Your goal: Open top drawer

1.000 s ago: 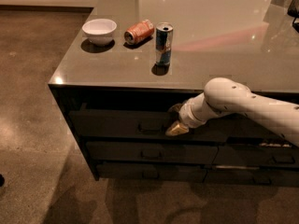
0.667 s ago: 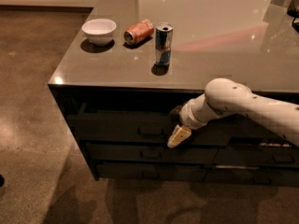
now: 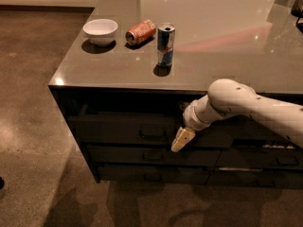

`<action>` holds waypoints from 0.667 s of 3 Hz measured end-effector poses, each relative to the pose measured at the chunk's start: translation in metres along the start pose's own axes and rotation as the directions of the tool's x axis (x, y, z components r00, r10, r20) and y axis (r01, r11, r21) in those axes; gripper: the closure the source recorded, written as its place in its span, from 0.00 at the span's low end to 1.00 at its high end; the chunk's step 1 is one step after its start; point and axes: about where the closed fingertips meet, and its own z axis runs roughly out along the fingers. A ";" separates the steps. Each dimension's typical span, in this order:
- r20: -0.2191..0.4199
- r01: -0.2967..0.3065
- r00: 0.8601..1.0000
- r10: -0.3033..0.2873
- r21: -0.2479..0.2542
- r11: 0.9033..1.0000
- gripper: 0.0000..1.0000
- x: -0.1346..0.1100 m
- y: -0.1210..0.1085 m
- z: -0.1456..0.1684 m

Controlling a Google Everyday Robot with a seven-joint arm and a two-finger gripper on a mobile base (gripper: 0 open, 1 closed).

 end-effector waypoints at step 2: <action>-0.043 -0.033 0.999 0.032 -0.020 0.999 0.23 0.010 0.009 -0.022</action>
Offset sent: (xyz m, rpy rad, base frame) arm -0.0326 -0.0391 0.0248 -0.0390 0.0735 -0.0681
